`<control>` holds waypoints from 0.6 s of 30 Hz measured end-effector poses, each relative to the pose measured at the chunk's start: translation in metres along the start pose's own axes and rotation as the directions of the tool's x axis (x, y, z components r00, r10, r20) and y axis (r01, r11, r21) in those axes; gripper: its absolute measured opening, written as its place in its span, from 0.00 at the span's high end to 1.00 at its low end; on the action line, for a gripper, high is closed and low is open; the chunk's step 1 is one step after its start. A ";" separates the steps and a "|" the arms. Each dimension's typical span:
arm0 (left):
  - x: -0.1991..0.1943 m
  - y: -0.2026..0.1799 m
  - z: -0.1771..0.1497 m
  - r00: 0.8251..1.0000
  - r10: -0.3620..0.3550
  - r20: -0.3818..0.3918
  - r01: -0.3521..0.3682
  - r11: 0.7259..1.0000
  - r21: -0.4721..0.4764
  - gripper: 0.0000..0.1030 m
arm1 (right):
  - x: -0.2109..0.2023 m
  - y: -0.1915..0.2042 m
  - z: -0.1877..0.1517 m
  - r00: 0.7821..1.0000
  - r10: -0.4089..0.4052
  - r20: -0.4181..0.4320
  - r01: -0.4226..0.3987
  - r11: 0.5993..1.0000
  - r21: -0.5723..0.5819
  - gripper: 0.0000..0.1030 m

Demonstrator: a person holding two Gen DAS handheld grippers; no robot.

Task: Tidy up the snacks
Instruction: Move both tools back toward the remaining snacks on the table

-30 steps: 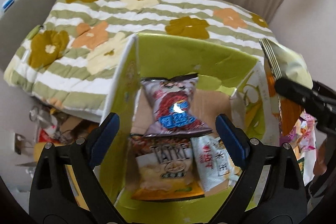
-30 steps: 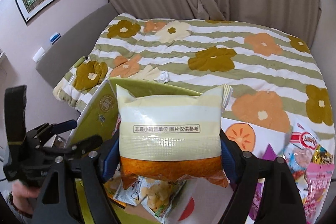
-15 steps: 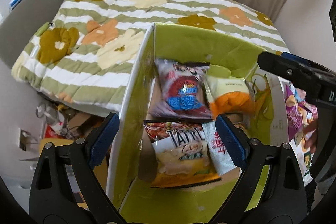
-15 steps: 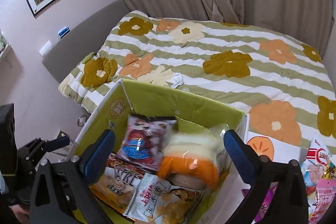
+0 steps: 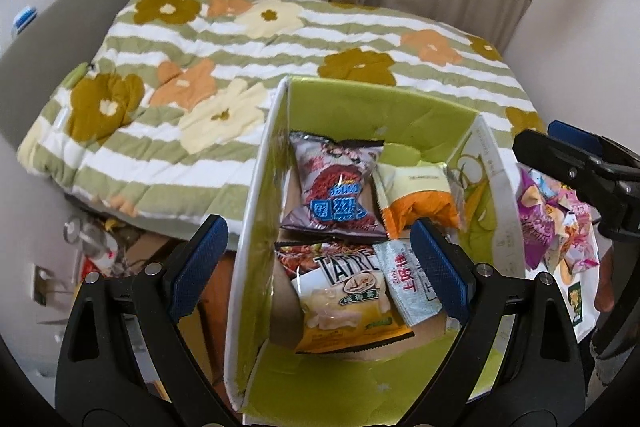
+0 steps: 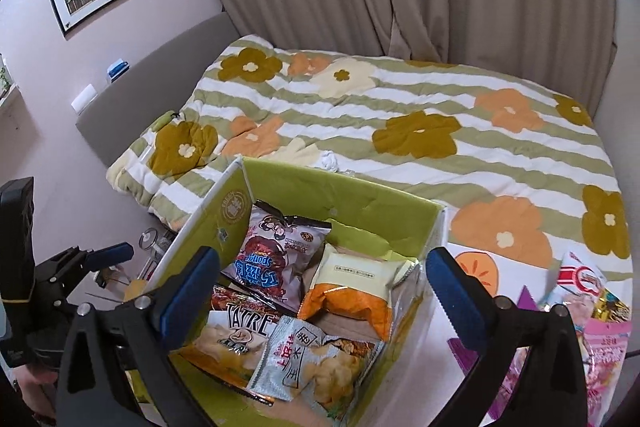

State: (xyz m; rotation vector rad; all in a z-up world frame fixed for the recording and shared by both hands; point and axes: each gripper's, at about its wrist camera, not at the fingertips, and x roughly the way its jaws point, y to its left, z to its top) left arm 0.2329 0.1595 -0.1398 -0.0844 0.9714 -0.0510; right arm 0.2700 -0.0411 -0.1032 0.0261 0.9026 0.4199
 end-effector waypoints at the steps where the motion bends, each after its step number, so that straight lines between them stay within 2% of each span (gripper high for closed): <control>1: -0.003 -0.002 0.001 1.000 -0.008 0.004 0.008 1.000 0.009 0.11 | -0.003 0.002 0.000 1.000 -0.007 -0.002 0.007 1.000 0.002 0.00; 7: -0.023 -0.025 0.007 0.998 -0.039 0.038 0.037 0.997 0.066 0.11 | -0.040 -0.001 -0.007 0.999 -0.028 0.043 0.027 0.999 0.040 0.00; 11: -0.039 -0.053 0.003 0.995 -0.070 0.069 0.064 0.993 0.094 0.10 | -0.070 -0.010 -0.018 0.995 -0.054 0.081 0.050 0.998 0.050 0.00; 18: -0.067 -0.129 -0.019 0.987 -0.121 0.104 0.107 0.986 0.130 0.10 | -0.133 -0.054 -0.052 0.986 -0.097 0.135 0.086 0.993 0.081 0.00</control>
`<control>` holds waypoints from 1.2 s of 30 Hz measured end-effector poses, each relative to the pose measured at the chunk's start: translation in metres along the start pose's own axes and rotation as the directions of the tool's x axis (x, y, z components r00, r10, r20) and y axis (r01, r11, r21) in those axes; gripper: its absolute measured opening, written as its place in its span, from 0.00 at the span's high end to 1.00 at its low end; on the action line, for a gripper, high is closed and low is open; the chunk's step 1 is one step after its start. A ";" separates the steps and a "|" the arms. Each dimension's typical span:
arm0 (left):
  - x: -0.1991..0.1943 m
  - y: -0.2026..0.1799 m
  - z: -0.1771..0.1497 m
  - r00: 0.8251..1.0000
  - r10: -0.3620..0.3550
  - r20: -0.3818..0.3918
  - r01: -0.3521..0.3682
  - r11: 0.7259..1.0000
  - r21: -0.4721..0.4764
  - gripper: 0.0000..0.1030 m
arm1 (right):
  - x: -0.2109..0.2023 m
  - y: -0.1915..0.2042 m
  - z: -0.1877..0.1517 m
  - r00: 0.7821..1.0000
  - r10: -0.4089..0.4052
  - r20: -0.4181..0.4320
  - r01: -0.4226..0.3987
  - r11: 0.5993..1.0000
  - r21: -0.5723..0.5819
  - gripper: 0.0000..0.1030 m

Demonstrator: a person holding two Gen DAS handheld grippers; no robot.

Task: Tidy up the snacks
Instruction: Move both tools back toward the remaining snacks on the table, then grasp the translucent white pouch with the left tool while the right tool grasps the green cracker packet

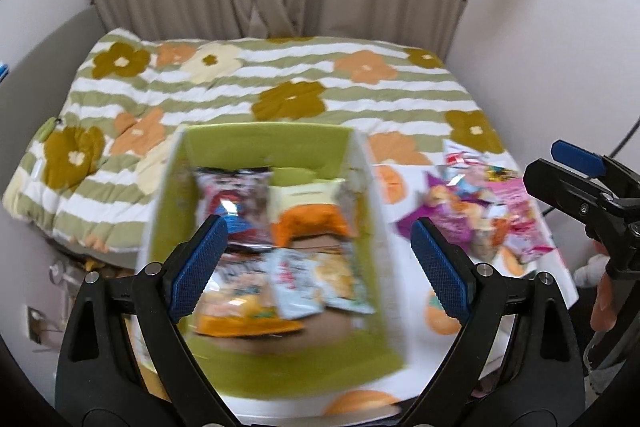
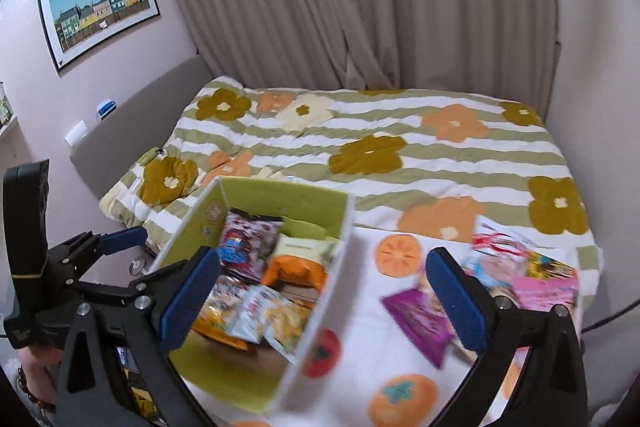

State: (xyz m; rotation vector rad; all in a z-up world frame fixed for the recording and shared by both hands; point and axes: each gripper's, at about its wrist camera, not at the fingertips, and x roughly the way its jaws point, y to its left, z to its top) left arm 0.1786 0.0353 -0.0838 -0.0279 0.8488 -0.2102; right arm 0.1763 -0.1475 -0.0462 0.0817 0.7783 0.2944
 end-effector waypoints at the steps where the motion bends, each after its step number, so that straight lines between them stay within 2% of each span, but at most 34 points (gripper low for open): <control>1: -0.002 -0.015 -0.003 1.000 -0.015 -0.002 0.015 1.000 0.001 0.10 | -0.010 -0.011 -0.005 1.000 -0.013 0.008 0.013 1.000 0.005 0.00; 5: -0.004 -0.070 -0.015 0.996 -0.089 -0.013 0.089 0.996 0.000 0.10 | -0.047 -0.056 -0.024 0.998 -0.060 0.026 0.058 0.997 0.046 0.00; 10: -0.002 -0.144 -0.037 0.991 -0.129 -0.030 0.130 0.990 0.053 0.10 | -0.089 -0.115 -0.053 0.994 -0.103 0.025 0.101 0.991 0.085 0.00; 18: 0.035 -0.238 -0.087 0.974 -0.176 -0.144 0.194 0.973 0.125 0.10 | -0.118 -0.181 -0.097 0.992 -0.126 -0.014 0.127 0.986 0.111 0.00; 20: 0.049 -0.255 -0.098 0.973 -0.148 -0.179 0.177 0.971 0.160 0.10 | -0.119 -0.195 -0.108 0.992 -0.119 -0.030 0.121 0.985 0.119 0.00; 23: 0.066 -0.275 -0.115 0.964 -0.147 -0.223 0.192 0.961 0.197 0.10 | -0.119 -0.212 -0.127 0.993 -0.109 -0.049 0.115 0.985 0.128 0.00; 27: 0.087 -0.298 -0.141 0.943 -0.156 -0.294 0.237 0.935 0.264 0.10 | -0.114 -0.228 -0.148 0.990 -0.119 -0.080 0.130 0.981 0.142 0.00; 32: 0.116 -0.317 -0.174 0.907 -0.158 -0.390 0.296 0.898 0.326 0.10 | -0.105 -0.244 -0.172 0.983 -0.135 -0.121 0.154 0.973 0.171 0.00; 36: 0.138 -0.319 -0.187 0.900 -0.132 -0.416 0.300 0.880 0.369 0.10 | -0.093 -0.248 -0.187 0.975 -0.157 -0.158 0.183 0.969 0.165 0.00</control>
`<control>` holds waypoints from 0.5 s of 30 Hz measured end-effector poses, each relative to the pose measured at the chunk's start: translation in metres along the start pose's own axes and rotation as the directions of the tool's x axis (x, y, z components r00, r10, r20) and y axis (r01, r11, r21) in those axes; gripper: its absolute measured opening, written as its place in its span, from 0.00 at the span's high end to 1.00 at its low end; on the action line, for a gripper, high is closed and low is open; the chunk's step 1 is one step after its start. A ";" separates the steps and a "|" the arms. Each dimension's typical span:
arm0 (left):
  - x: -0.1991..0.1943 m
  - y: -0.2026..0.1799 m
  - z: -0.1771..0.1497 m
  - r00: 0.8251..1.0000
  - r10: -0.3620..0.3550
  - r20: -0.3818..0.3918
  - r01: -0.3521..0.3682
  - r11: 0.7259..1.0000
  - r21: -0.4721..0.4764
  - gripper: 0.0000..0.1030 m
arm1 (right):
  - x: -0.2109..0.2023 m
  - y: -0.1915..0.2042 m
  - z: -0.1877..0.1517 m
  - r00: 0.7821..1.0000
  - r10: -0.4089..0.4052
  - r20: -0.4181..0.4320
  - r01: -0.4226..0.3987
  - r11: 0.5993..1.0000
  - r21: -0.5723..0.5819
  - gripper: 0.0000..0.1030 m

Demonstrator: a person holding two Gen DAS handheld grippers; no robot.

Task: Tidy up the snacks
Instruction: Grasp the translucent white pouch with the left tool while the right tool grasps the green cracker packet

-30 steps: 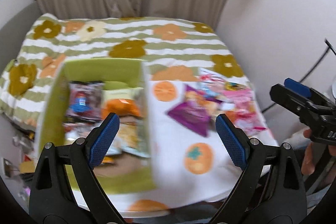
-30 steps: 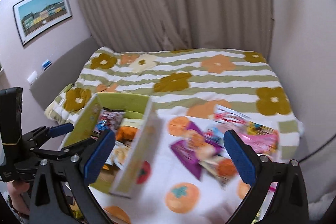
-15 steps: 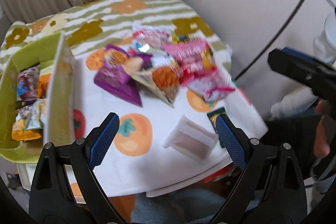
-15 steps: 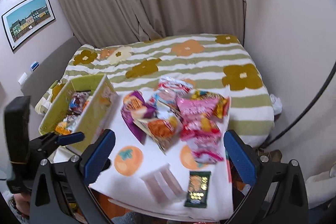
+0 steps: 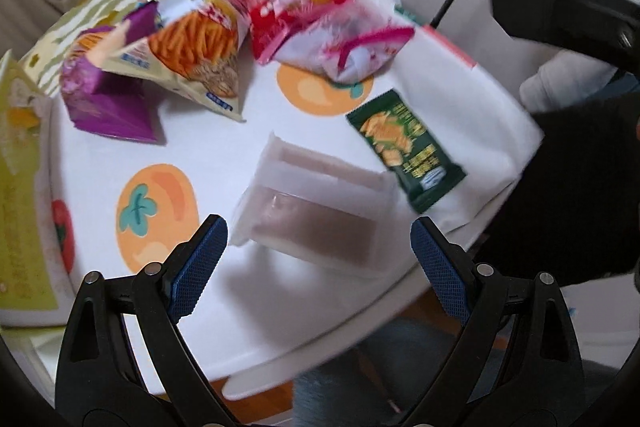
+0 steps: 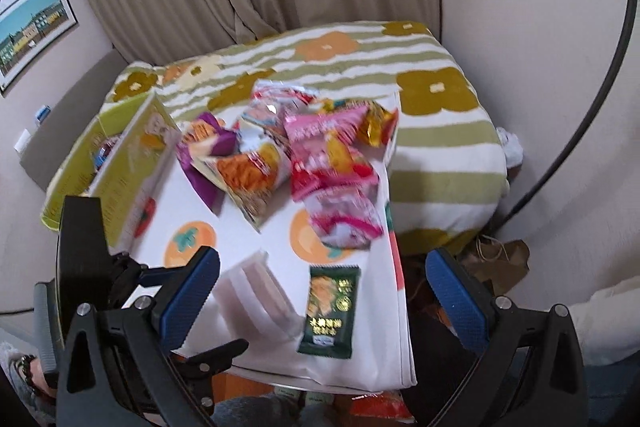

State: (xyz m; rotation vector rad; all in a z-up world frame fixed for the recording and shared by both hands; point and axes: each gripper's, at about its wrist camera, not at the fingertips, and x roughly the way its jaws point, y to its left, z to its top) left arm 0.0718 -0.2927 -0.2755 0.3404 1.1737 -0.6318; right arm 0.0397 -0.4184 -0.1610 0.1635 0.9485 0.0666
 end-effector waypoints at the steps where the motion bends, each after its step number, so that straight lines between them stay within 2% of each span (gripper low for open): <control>1: 0.006 0.002 0.000 1.000 -0.002 -0.008 0.002 1.000 0.004 0.10 | 0.005 0.000 -0.004 1.000 -0.010 -0.011 0.010 1.000 -0.002 0.00; 5: 0.022 0.003 -0.002 0.999 -0.019 -0.039 0.021 0.998 0.055 0.10 | 0.018 0.000 -0.018 0.998 -0.036 -0.043 0.036 0.999 -0.004 0.00; 8: 0.032 -0.003 -0.004 0.999 0.016 -0.048 -0.011 0.994 0.110 0.10 | 0.027 0.001 -0.027 0.997 -0.052 -0.057 0.051 0.999 -0.004 0.00; 15: 0.048 -0.005 -0.001 0.998 0.016 -0.062 -0.007 0.990 0.143 0.05 | 0.037 0.001 -0.040 0.994 -0.072 -0.081 0.075 0.997 0.030 0.00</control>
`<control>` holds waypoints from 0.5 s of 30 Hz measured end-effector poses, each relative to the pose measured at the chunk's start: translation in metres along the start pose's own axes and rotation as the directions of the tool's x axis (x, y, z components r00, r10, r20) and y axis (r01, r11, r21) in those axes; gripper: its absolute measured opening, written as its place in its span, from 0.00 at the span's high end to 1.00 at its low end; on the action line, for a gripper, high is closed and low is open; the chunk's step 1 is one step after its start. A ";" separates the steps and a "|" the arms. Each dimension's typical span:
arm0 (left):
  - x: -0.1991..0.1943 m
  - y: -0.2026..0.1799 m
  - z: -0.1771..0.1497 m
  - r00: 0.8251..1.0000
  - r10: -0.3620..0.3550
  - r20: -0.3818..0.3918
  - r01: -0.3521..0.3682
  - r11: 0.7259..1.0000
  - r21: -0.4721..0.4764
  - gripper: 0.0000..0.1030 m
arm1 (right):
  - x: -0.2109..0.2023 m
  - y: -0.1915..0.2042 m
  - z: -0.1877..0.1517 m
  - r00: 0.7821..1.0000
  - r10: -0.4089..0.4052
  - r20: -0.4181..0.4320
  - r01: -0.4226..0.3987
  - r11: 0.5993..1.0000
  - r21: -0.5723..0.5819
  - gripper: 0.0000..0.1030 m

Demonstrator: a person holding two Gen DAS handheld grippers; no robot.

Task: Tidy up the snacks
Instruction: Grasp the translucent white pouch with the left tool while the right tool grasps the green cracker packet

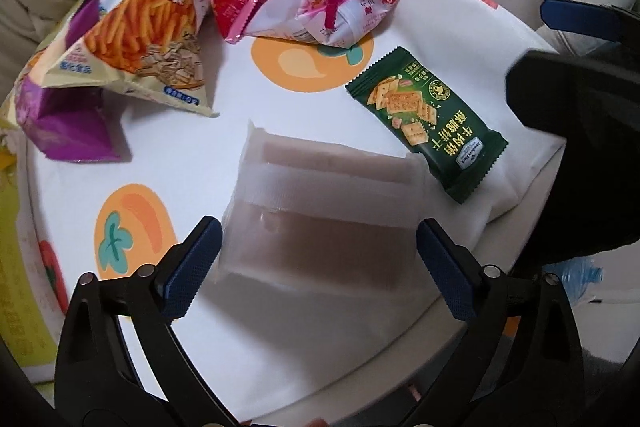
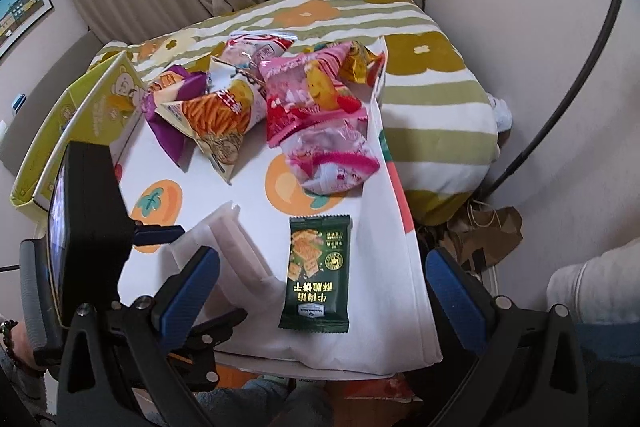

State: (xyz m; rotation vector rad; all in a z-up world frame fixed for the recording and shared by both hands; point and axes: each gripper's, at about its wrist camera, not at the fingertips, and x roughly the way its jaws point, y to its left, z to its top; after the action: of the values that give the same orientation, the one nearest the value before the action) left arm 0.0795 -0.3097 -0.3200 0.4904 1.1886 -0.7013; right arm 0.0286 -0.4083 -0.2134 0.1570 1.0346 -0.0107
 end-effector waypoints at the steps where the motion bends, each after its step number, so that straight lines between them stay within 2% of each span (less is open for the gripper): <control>1: 0.003 0.000 0.000 1.000 -0.004 -0.002 0.004 1.000 0.004 0.05 | 0.001 -0.001 -0.002 1.000 -0.004 -0.001 0.004 1.000 0.004 0.00; 6: 0.015 -0.003 0.000 1.000 -0.017 -0.001 0.017 1.000 0.022 0.06 | 0.004 0.000 -0.004 0.999 -0.031 -0.015 0.031 0.999 0.020 0.00; 10: 0.010 -0.002 -0.003 0.999 -0.025 0.028 0.023 0.998 0.064 0.21 | 0.006 0.001 -0.004 0.999 -0.050 -0.015 0.051 0.998 0.030 0.00; 15: 0.005 0.015 -0.001 0.998 -0.052 0.033 0.050 0.997 0.059 0.26 | 0.010 0.009 -0.005 0.997 -0.069 -0.019 0.069 0.998 0.010 0.02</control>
State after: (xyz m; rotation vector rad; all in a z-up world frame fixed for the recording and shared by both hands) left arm 0.0908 -0.3001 -0.3253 0.4960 1.1546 -0.7863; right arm 0.0303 -0.3981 -0.2234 0.1314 1.0586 -0.0775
